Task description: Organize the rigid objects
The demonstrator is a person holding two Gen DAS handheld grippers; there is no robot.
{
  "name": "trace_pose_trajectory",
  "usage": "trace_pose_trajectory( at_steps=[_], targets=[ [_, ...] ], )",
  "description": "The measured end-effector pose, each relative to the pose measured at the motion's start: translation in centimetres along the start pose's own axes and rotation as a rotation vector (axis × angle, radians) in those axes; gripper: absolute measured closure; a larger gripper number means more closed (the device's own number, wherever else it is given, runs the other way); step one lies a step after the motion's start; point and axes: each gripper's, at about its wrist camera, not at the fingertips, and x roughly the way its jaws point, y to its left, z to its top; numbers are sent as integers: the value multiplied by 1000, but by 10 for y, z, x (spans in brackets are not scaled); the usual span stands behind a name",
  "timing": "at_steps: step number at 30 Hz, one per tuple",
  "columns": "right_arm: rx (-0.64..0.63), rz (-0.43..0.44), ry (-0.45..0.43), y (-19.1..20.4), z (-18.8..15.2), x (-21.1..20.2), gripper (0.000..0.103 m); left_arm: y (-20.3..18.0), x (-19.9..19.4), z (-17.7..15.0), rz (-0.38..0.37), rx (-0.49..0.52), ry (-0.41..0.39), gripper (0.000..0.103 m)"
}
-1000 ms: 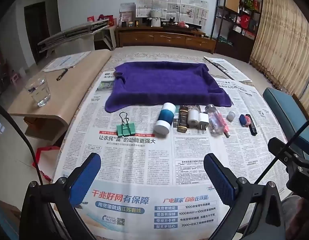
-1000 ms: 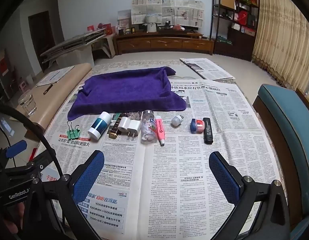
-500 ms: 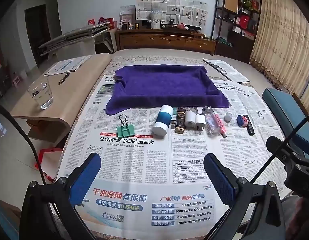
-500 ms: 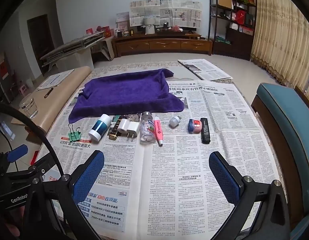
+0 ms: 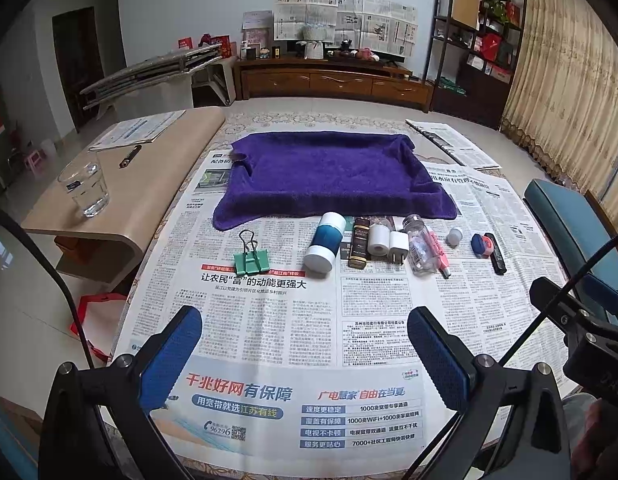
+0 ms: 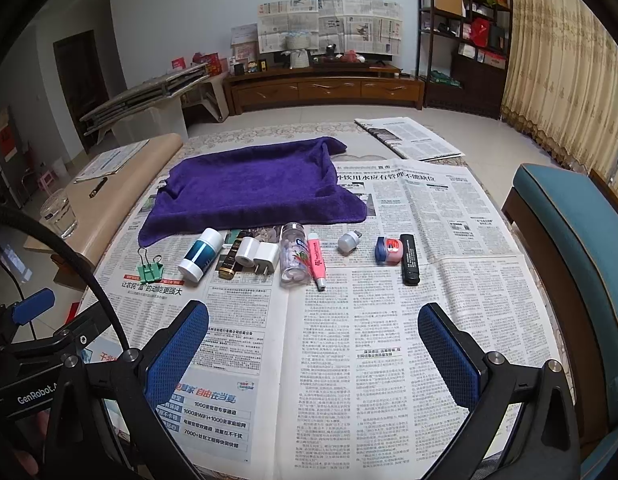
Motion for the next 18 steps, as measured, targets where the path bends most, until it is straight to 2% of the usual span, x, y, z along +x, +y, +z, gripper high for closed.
trace_pose_trajectory(
  at_steps=[18],
  targets=[
    [4,3,-1,-1,-2,-4,0,8,-10,0,4,-25,-9,0]
  ],
)
